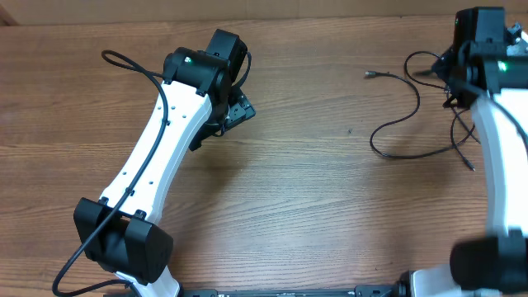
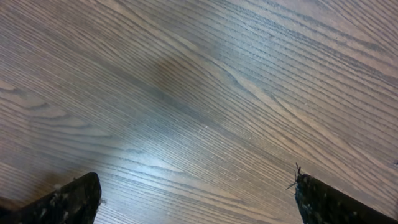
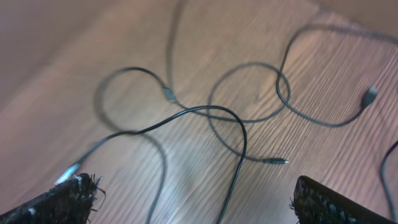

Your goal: Untangle cables

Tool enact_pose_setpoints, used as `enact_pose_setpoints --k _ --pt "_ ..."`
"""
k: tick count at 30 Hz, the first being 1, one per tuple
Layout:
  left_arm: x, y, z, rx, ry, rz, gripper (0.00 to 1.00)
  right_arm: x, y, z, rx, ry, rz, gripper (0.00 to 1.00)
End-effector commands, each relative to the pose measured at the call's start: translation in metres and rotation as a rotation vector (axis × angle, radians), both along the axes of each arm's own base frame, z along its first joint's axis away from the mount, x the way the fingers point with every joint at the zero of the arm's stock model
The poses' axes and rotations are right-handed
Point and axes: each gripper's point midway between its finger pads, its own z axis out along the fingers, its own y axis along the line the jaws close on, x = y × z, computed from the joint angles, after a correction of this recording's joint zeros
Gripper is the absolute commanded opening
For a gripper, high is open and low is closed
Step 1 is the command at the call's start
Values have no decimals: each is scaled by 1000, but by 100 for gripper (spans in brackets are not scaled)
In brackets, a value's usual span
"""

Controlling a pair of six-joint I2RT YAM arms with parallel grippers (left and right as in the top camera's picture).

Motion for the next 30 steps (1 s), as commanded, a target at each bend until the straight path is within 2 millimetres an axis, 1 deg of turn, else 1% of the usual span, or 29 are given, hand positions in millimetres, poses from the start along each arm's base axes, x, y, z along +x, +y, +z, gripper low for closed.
enact_pose_setpoints --k 1,2,3,4,5,7,9,11,12,14,15,18,20,21,23,25,26,28,29,30 --pt "1 2 2 13 -12 -6 100 21 -13 -37 84 70 121 100" --pt "1 2 2 13 -12 -6 100 34 -11 -54 123 101 242 98" --pt "1 2 2 13 -12 -6 100 42 -9 -67 156 118 327 97" --pt "1 2 2 13 -12 -6 100 47 -11 -80 187 134 393 94" --pt "1 2 2 13 -12 -6 99 48 -16 -90 205 145 412 93" --pt "1 2 2 13 -12 -6 100 47 -35 -110 224 167 379 93" --pt "1 2 2 13 -12 -6 100 46 -50 -123 235 180 359 93" --pt "1 2 2 13 -12 -6 99 45 -58 -133 263 178 361 89" --pt "1 2 2 13 -12 -6 99 46 -60 -136 281 170 365 84" --pt "1 2 2 13 -12 -6 99 46 -60 -139 326 146 378 60" --pt "1 2 2 13 -12 -6 100 48 -57 -140 351 130 389 52" --pt "1 2 2 13 -12 -6 100 56 -38 -137 440 70 449 31" --pt "1 2 2 12 -12 -6 100 62 -19 -134 496 40 501 11" --pt "1 2 2 13 -12 -6 100 65 -12 -133 508 33 520 6" --pt "1 2 2 13 -12 -6 100 70 -1 -134 493 41 555 4" --pt "1 2 2 13 -12 -6 99 72 0 -136 429 75 564 4" --pt "1 2 2 13 -12 -6 100 72 -2 -137 395 94 554 13" --pt "1 2 2 13 -12 -6 100 72 -9 -138 332 123 531 24" --pt "1 2 2 13 -12 -6 100 71 -13 -138 308 136 519 32" --pt "1 2 2 13 -12 -6 100 70 -17 -138 286 147 505 36"
